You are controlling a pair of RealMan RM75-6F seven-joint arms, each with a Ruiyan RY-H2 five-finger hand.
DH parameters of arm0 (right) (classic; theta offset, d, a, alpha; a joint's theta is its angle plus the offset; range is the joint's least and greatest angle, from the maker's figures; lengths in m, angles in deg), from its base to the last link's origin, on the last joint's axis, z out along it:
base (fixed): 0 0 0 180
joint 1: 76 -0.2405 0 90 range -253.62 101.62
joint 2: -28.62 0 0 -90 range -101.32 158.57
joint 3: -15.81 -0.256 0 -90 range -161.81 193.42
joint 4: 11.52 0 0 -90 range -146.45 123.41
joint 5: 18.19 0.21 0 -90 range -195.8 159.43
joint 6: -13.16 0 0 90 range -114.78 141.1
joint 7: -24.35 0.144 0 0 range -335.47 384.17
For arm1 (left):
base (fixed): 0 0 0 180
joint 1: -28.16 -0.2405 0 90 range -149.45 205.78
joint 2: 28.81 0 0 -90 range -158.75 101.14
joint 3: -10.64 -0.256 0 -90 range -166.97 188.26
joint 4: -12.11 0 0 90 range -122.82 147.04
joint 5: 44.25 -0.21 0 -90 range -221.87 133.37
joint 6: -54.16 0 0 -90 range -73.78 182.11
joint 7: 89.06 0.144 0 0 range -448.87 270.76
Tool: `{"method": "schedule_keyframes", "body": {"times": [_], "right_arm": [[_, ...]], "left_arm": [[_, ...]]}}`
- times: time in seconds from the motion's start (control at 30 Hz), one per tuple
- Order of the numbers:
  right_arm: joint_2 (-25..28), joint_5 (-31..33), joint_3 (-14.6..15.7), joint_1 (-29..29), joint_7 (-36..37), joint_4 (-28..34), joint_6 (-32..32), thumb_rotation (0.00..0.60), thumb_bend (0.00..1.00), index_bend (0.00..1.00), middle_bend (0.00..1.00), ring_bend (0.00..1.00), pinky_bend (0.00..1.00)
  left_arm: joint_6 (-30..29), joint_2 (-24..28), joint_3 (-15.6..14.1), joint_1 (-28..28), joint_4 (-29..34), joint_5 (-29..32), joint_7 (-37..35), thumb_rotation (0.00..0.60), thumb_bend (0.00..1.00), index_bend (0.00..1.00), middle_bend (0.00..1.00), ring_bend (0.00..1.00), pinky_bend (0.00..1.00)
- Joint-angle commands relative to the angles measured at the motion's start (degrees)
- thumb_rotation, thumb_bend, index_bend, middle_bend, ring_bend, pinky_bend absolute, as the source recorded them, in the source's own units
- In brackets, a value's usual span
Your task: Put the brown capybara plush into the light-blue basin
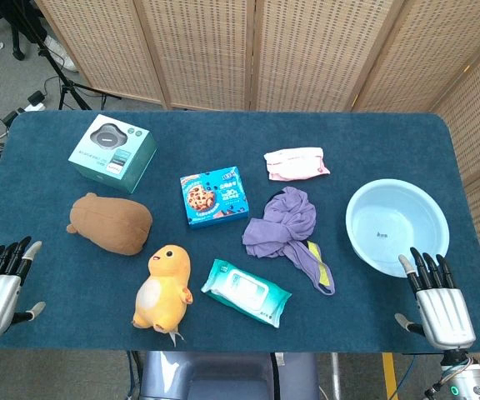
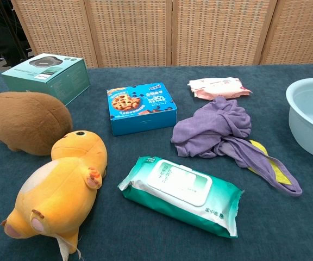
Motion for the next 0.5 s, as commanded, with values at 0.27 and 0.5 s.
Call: {"method": "schedule_keyframes", "body": {"times": [0.27, 0.5], "right_arm": [[0.0, 0.2, 0.0, 0.0, -0.1, 0.0, -0.2, 0.600, 0.00, 0.00, 0.00, 0.00, 0.00], [0.0, 0.3, -0.1, -0.1, -0.1, 0.3, -0.3, 0.600, 0.00, 0.00, 0.00, 0.00, 0.00]], "left_arm": [[0.4, -0.1, 0.0, 0.1, -0.2, 0.4, 0.1, 0.600, 0.16, 0.00, 0.00, 0.00, 0.00], [0.8, -0.2, 0.2, 0.3, -0.6, 0.8, -0.3, 0.600, 0.16, 0.00, 0.00, 0.00, 0.00]]}}
